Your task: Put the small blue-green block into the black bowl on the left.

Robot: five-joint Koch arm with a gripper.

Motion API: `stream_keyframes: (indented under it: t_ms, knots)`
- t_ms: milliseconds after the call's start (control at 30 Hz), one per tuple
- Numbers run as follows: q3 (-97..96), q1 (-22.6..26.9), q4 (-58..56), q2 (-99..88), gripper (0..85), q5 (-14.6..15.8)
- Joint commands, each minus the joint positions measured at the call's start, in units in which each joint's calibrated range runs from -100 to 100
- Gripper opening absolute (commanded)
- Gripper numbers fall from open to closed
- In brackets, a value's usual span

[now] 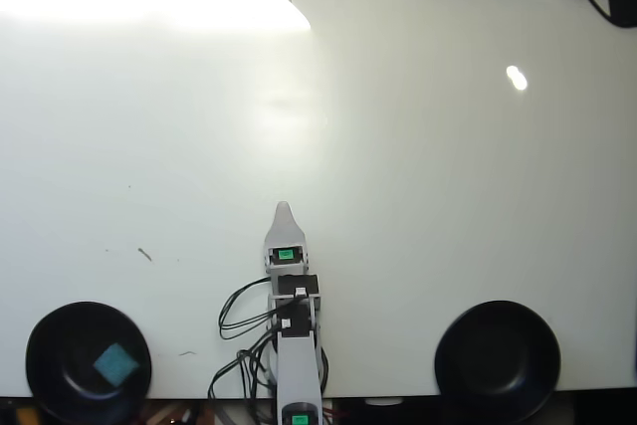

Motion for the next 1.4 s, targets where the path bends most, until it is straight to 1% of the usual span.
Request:
stream_keyframes:
  t_ms: [0,100,267,1367]
  knots:
    - [-0.6,-0.1,2.1,-1.1,44.5,0.1]
    - [-1.5,-0.4,2.0,-1.1,46.8,0.2]
    - [-2.2,-0.8,2.0,-0.8,48.2,0.2]
    - [-3.0,-0.5,1.1,-0.2,48.3,0.2]
